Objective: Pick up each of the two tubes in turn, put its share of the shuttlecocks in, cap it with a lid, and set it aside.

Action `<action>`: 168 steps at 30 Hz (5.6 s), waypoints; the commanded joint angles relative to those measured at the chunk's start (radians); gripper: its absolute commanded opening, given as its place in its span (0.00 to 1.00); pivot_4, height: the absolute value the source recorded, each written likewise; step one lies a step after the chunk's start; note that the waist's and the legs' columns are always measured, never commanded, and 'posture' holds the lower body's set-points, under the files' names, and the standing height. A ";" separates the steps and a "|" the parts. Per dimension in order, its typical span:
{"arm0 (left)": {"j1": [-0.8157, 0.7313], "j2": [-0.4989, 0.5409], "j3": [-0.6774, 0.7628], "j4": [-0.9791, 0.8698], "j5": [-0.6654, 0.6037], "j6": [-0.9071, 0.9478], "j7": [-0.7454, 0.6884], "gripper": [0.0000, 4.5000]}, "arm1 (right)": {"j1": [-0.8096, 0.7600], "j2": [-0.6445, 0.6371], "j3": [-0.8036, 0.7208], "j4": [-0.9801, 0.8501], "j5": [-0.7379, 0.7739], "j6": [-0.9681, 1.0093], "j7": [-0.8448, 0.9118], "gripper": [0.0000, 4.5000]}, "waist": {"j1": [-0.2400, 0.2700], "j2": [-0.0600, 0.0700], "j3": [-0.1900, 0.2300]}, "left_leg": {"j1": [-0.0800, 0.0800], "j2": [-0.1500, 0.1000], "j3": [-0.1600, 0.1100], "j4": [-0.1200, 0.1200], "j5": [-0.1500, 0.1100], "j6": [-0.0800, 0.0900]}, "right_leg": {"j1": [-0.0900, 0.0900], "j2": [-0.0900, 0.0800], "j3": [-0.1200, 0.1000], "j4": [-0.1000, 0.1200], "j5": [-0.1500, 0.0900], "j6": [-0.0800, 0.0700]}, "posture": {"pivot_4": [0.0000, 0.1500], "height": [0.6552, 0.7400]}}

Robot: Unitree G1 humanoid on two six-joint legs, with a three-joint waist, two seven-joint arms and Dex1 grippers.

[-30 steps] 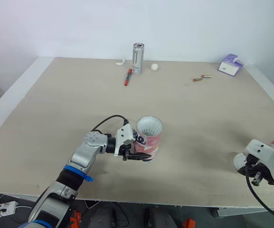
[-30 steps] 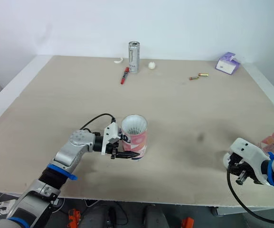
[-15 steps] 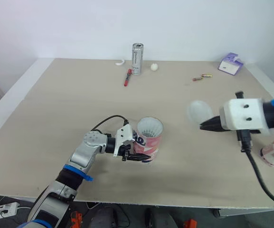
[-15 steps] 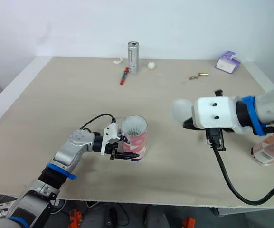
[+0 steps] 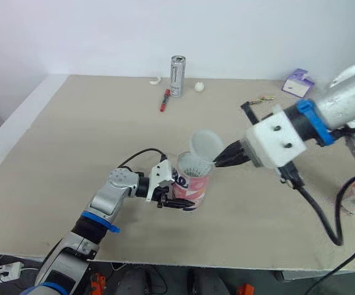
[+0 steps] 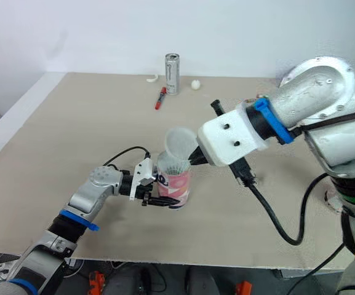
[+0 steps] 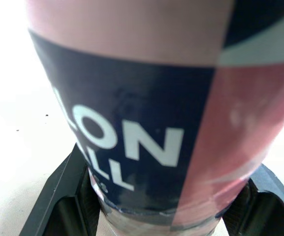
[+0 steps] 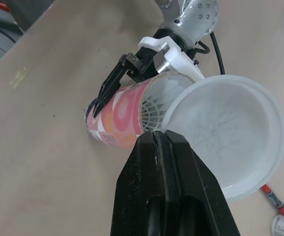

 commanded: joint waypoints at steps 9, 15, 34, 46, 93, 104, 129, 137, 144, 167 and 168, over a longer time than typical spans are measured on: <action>0.035 0.007 -0.055 0.025 0.026 0.046 -0.006 0.59 | -0.067 -0.001 0.123 0.043 0.037 -0.104 0.049 0.01 | 0.000 0.000 0.000 | 0.000 0.000 0.000 0.000 0.000 0.000 | 0.000 0.000 0.000 0.001 0.000 0.000 | 1.00 1.00; 0.037 0.004 -0.054 0.024 0.025 0.053 0.000 0.59 | -0.068 0.016 0.145 0.067 0.024 -0.131 0.049 0.01 | 0.000 0.000 0.000 | 0.000 0.000 0.000 0.000 0.000 0.000 | 0.000 0.000 -0.001 0.001 0.000 0.000 | 1.00 1.00; 0.053 0.005 -0.055 0.002 0.024 0.075 0.009 0.59 | -0.087 0.044 0.166 0.106 0.001 -0.155 0.049 0.15 | 0.000 0.000 0.000 | 0.001 0.001 0.000 0.000 0.000 0.000 | 0.000 0.000 -0.001 0.001 0.000 -0.001 | 1.00 1.00; 0.063 0.015 -0.058 -0.012 0.022 0.087 0.004 0.59 | -0.093 0.069 -0.029 0.078 0.198 0.156 -0.011 0.31 | 0.000 0.000 0.000 | 0.000 0.001 0.000 0.000 -0.001 -0.001 | 0.000 -0.001 -0.001 0.001 0.000 -0.001 | 1.00 1.00; 0.063 0.021 -0.052 -0.014 0.017 0.114 0.011 0.59 | 0.213 0.163 0.016 -0.059 0.089 0.467 -0.364 0.01 | -0.001 -0.002 -0.002 | 0.001 0.002 -0.002 -0.001 -0.003 -0.002 | 0.001 0.005 -0.001 0.001 -0.003 -0.001 | 1.00 1.00; 0.063 0.022 -0.054 -0.016 0.018 0.115 0.009 0.59 | 0.216 0.174 0.022 -0.069 0.074 0.490 -0.348 0.01 | -0.001 -0.002 -0.002 | 0.001 0.002 -0.003 -0.001 -0.003 -0.002 | 0.001 0.002 -0.001 0.001 -0.003 -0.001 | 1.00 1.00; 0.063 0.020 -0.059 -0.012 0.017 0.108 0.016 0.59 | 0.153 0.323 0.026 -0.049 0.127 0.678 -0.373 0.01 | -0.001 -0.005 -0.008 | 0.004 0.007 -0.003 -0.002 -0.003 -0.002 | 0.002 0.002 -0.005 0.001 -0.005 -0.012 | 1.00 1.00; 0.059 0.019 -0.062 -0.009 0.013 0.106 0.020 0.59 | 0.151 0.324 0.097 -0.010 0.074 0.656 -0.361 0.01 | -0.002 -0.005 -0.009 | 0.004 0.008 -0.003 -0.002 -0.003 -0.002 | 0.002 0.003 -0.005 0.001 -0.005 -0.012 | 1.00 1.00; 0.061 0.019 -0.060 -0.007 0.012 0.106 0.025 0.59 | 0.159 0.285 0.156 -0.006 0.025 0.643 -0.321 0.01 | -0.002 -0.008 -0.015 | 0.009 0.008 -0.002 -0.003 -0.003 -0.002 | 0.005 0.003 -0.005 0.001 -0.006 -0.014 | 1.00 1.00; 0.058 0.020 -0.052 0.002 0.022 0.074 0.032 0.59 | 0.122 0.329 0.044 0.053 0.073 0.668 -0.278 0.01 | -0.002 -0.010 -0.022 | 0.013 0.010 -0.008 -0.004 -0.005 -0.007 | 0.007 -0.005 -0.022 0.000 -0.010 -0.016 | 1.00 1.00; 0.059 0.021 -0.051 0.001 0.025 0.064 0.034 0.59 | 0.115 0.330 -0.014 0.065 0.105 0.690 -0.280 0.01 | -0.002 -0.009 -0.021 | 0.013 0.010 -0.010 -0.004 -0.005 -0.007 | 0.007 -0.007 -0.025 0.000 -0.011 -0.016 | 1.00 1.00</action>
